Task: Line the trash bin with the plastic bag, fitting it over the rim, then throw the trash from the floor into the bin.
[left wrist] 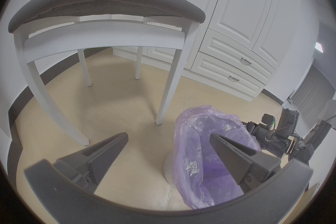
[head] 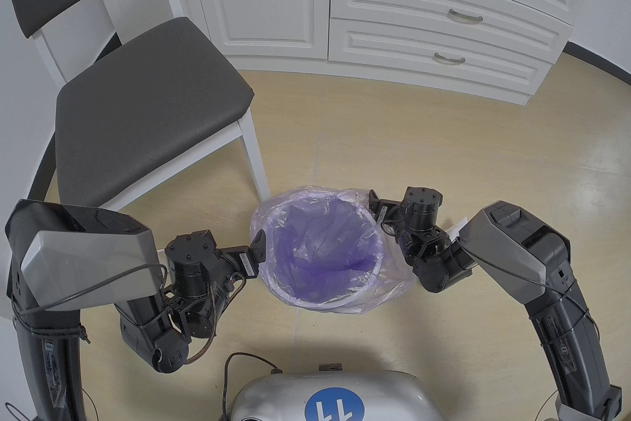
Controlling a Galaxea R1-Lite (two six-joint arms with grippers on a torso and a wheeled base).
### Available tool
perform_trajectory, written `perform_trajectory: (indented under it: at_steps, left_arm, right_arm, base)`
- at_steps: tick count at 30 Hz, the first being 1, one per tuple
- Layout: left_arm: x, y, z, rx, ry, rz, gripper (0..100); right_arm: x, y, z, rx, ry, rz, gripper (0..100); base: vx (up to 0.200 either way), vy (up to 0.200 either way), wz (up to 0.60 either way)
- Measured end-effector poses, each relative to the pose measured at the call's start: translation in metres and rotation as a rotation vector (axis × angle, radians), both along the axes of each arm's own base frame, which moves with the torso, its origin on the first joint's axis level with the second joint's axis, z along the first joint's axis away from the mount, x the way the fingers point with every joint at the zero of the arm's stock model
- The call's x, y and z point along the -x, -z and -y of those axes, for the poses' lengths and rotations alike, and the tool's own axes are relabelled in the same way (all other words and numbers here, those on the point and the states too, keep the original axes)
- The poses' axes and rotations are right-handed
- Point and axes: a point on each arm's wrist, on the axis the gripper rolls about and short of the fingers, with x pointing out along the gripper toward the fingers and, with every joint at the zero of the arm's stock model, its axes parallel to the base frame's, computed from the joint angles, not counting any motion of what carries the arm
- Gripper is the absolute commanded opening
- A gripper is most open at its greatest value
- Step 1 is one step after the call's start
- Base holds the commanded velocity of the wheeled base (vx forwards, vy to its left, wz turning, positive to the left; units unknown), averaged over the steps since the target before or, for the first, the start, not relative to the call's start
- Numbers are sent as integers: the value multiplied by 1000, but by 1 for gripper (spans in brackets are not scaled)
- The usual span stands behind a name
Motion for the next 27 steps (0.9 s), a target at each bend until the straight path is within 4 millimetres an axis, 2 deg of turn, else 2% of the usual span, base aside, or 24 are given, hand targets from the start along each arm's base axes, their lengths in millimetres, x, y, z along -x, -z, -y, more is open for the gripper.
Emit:
perform_trajectory:
  at_steps: [4,7,14,18,21,27]
  left_arm:
    - [-1,3,0,-3,-1,-4,100]
    - [-2,4,1,-3,-1,-6,100]
    - [-6,6,0,0,-11,-5,100]
    - [-10,9,-3,1,-23,-5,100]
    - [-15,12,-5,6,-37,-6,100]
    - [-29,23,-9,48,-75,-9,100]
  right_arm:
    - [-3,9,6,4,14,-12,100]
    - [-3,5,5,-6,12,1,100]
    - [7,-21,-1,-29,2,34,100]
    - [25,-34,-1,-26,-6,23,100]
    - [44,-42,-2,-26,-19,22,100]
    - [91,-50,10,-44,-29,62,100]
  base:
    - [0,0,0]
    - [0,0,0]
    - [0,0,0]
    - [0,0,0]
    - [0,0,0]
    - [0,0,0]
